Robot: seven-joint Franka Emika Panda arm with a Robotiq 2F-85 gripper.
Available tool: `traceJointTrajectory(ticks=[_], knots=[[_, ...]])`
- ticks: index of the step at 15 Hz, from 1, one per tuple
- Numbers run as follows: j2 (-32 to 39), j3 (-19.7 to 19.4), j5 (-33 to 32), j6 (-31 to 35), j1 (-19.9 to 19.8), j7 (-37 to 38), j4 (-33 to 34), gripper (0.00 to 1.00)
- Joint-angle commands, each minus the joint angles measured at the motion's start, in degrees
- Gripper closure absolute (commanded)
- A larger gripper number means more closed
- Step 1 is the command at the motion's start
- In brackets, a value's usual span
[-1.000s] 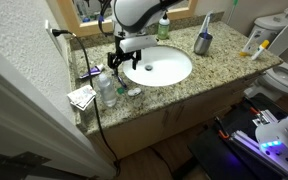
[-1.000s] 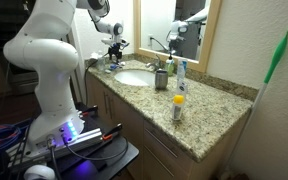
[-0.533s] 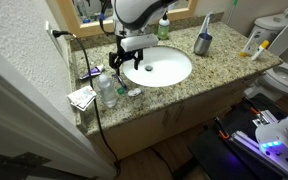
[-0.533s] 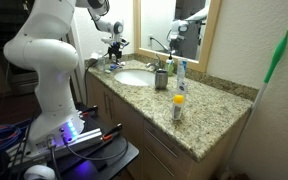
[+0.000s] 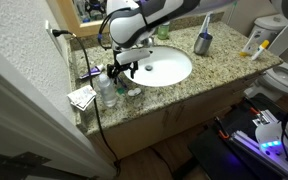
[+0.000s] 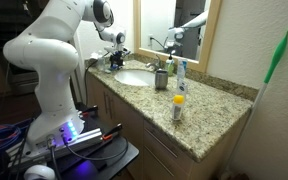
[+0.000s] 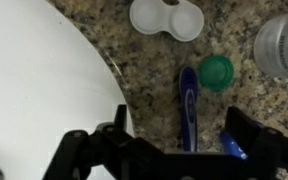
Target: Move the shaving stick to the right side of the sink counter
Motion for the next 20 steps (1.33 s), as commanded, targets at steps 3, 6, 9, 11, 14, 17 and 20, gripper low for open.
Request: traceJointTrajectory(ticks=[3, 6, 9, 11, 14, 17, 20], knots=[[1.96, -0.83, -0.30, -0.70, 0.59, 0.92, 2.06, 0.26], [2.18, -1.21, -0.57, -1.11, 0.42, 1.04, 2.13, 0.48], [2.06, -1.98, -1.21, -1.98, 0.41, 1.27, 2.27, 0.68], [1.97, -2.24, -1.47, -2.62, 0.43, 1.29, 2.59, 0.81], [1.86, -2.47, -1.82, -3.07, 0.43, 1.30, 2.89, 0.99], [1.26, -2.16, -1.49, -2.82, 0.12, 0.69, 2.31, 0.96], [1.34, -1.74, -0.91, -2.76, -0.17, 0.22, 2.34, 0.96]])
